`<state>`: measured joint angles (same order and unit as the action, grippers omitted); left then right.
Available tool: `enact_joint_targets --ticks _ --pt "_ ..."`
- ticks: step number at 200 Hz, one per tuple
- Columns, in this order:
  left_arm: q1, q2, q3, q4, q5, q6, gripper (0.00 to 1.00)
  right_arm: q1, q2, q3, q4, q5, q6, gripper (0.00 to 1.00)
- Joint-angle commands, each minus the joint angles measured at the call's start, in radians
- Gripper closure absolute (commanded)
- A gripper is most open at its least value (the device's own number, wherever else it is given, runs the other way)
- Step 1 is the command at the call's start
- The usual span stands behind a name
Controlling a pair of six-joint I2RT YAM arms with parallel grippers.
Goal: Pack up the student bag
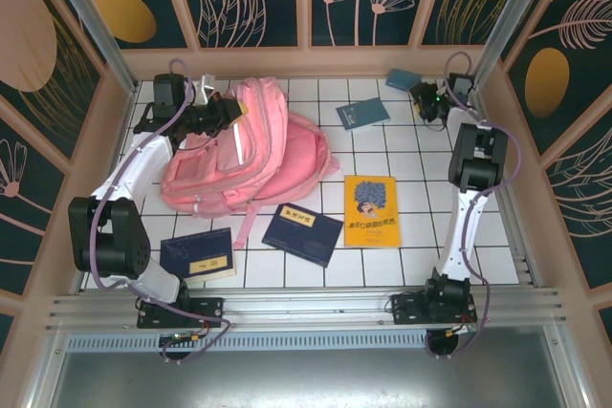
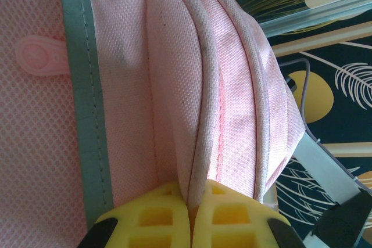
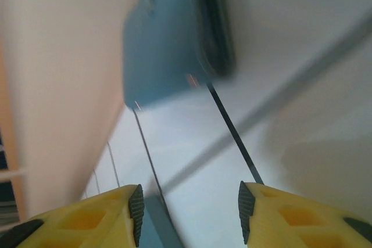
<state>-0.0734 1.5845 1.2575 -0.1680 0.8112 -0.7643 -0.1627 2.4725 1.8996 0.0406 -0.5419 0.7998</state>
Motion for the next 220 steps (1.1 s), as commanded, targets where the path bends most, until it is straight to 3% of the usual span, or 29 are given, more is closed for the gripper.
enact_joint_targets --ticks 1,47,104,153,220 --pt "0.009 -0.001 0.013 0.056 0.004 -0.003 1.00 0.003 0.106 0.187 -0.097 0.005 0.006 0.53" --pt "0.008 -0.011 0.010 0.036 -0.002 0.013 1.00 -0.021 0.194 0.356 -0.188 0.023 0.018 0.56" --pt "0.009 -0.006 0.011 0.030 -0.004 0.019 1.00 -0.034 0.207 0.375 -0.177 0.011 -0.006 0.56" --pt "0.009 0.001 0.017 0.024 -0.007 0.020 1.00 -0.039 0.367 0.571 -0.241 -0.048 -0.002 0.58" --pt "0.009 0.014 0.022 0.017 -0.009 0.025 1.00 -0.025 0.431 0.590 -0.176 -0.114 0.042 0.66"
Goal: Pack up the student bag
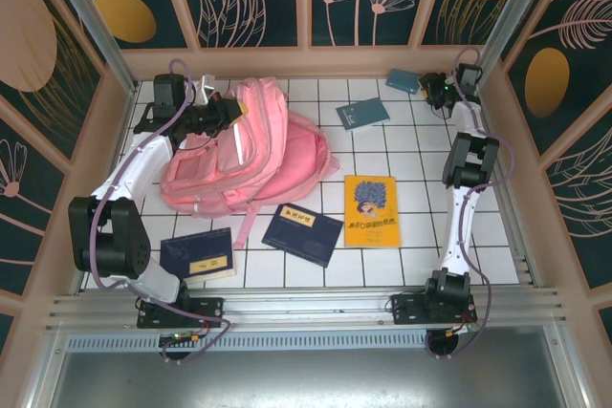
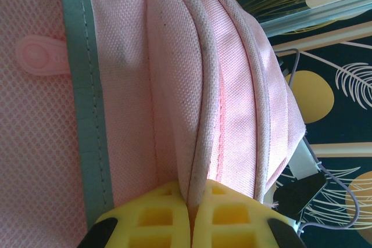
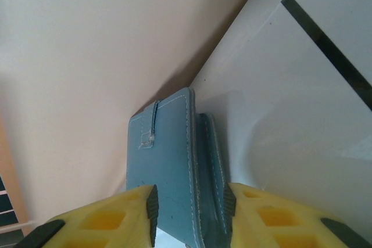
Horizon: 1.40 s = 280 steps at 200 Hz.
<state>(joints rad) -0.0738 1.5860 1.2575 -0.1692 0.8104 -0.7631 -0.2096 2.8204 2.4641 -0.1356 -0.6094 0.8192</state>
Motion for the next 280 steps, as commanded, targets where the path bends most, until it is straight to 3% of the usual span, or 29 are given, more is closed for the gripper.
enact_joint_targets --ticks 1,93,123,158,179,216,280 --pt "0.009 0.012 0.022 0.018 -0.009 0.025 1.00 0.022 0.083 0.027 0.000 -0.048 0.023 0.66" --pt "0.009 0.011 0.017 0.013 -0.008 0.029 1.00 0.059 0.143 0.075 -0.007 -0.085 0.020 0.71" --pt "0.009 0.011 0.014 0.015 -0.005 0.028 1.00 0.069 0.142 0.076 -0.009 -0.086 0.014 0.80" --pt "0.009 0.004 0.003 0.020 -0.005 0.030 1.00 0.069 0.115 0.075 -0.015 -0.080 0.001 1.00" --pt "0.009 -0.002 0.000 0.016 -0.008 0.028 1.00 0.067 0.073 0.047 -0.012 -0.076 -0.006 1.00" --pt "-0.004 -0.004 0.023 -0.017 -0.031 0.045 1.00 0.071 -0.102 -0.100 0.040 -0.061 -0.002 1.00" --pt "-0.139 0.065 0.099 -0.127 -0.141 0.136 1.00 0.108 -0.652 -0.714 0.316 0.020 0.095 1.00"
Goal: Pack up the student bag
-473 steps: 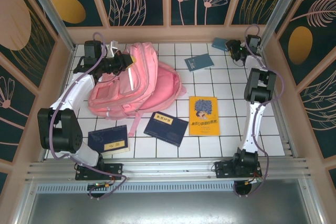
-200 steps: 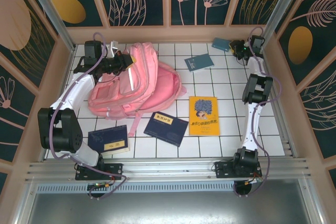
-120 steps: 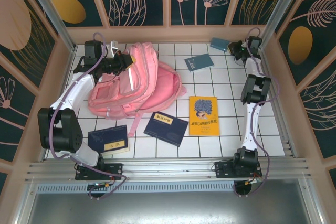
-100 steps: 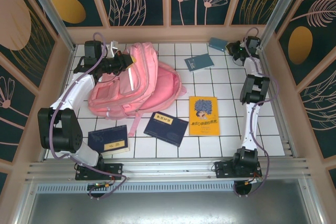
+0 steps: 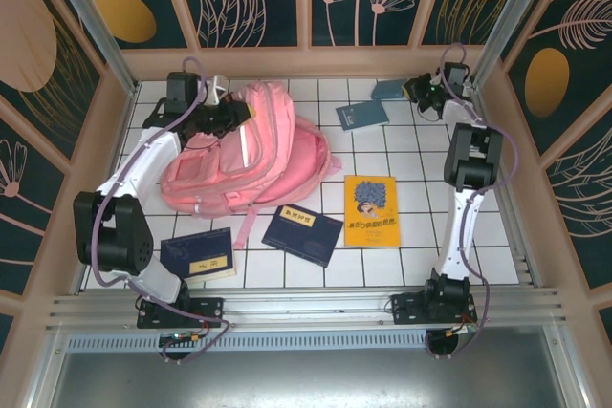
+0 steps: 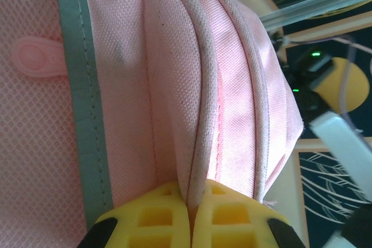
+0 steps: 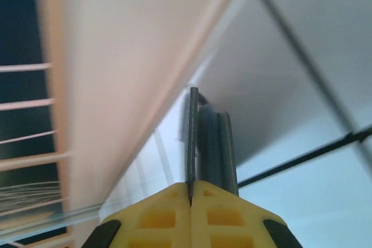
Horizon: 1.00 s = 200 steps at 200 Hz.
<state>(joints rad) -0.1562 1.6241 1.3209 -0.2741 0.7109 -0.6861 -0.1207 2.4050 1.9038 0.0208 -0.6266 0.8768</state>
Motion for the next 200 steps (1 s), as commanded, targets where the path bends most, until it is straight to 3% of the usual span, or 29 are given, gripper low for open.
enact_joint_targets --ticks 1,49,84,157,200 --pt "-0.059 0.028 0.035 -0.022 -0.042 0.059 1.00 0.019 -0.246 -0.163 0.162 0.039 0.038 1.00" --pt "-0.095 0.015 -0.028 0.011 -0.040 0.059 1.00 0.030 -0.591 -0.626 0.265 0.087 0.058 1.00" --pt "-0.094 0.000 -0.010 -0.027 -0.019 0.090 1.00 0.044 -0.760 -0.856 0.291 0.079 0.055 1.00" --pt "-0.094 -0.013 0.000 -0.084 -0.039 0.119 1.00 0.093 -0.988 -1.187 0.321 0.035 0.019 1.00" --pt "-0.092 -0.048 0.043 -0.117 -0.021 0.126 1.00 0.222 -1.176 -1.195 0.196 0.093 -0.046 1.00"
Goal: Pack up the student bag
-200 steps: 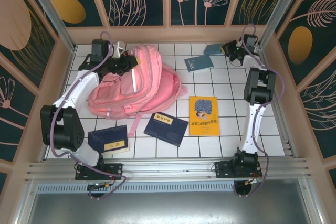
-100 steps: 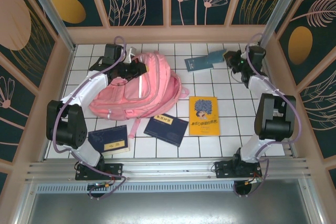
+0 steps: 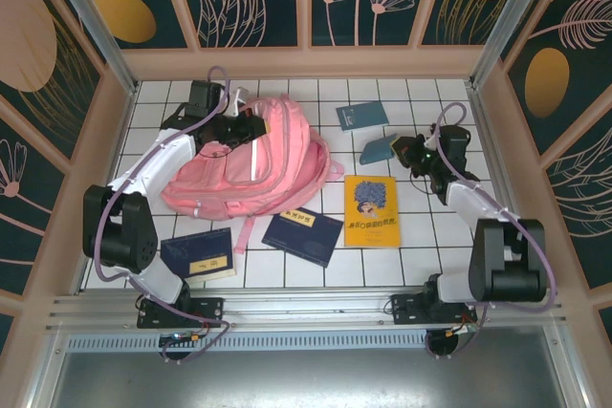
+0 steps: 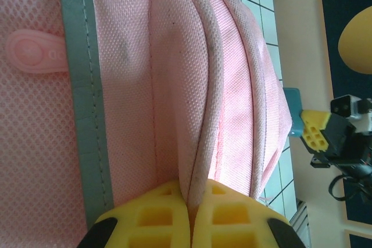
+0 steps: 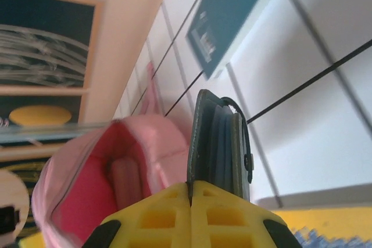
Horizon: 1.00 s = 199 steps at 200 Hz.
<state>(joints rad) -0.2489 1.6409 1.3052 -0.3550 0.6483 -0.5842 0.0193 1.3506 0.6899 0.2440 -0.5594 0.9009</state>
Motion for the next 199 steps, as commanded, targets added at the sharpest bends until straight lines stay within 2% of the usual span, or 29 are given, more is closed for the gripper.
enact_joint_targets --ticks 1,37,89,118,153,199 --pt "0.000 -0.065 0.060 -0.038 0.043 0.024 1.00 0.086 -0.126 0.019 -0.031 0.028 -0.072 1.00" --pt "0.007 -0.091 0.180 -0.151 0.030 0.078 1.00 0.200 -0.172 0.061 -0.047 0.016 -0.109 1.00" --pt "0.057 -0.139 0.244 -0.230 -0.032 0.136 1.00 0.355 -0.018 0.110 0.108 -0.071 -0.100 1.00" --pt "0.090 -0.166 0.223 -0.224 0.003 0.153 1.00 0.409 0.088 0.113 0.302 -0.107 0.004 1.00" --pt "0.105 -0.180 0.181 -0.182 0.056 0.141 1.00 0.494 0.247 0.178 0.457 -0.106 0.098 1.00" --pt "0.118 -0.182 0.176 -0.174 0.062 0.129 1.00 0.554 0.417 0.254 0.686 -0.099 0.273 1.00"
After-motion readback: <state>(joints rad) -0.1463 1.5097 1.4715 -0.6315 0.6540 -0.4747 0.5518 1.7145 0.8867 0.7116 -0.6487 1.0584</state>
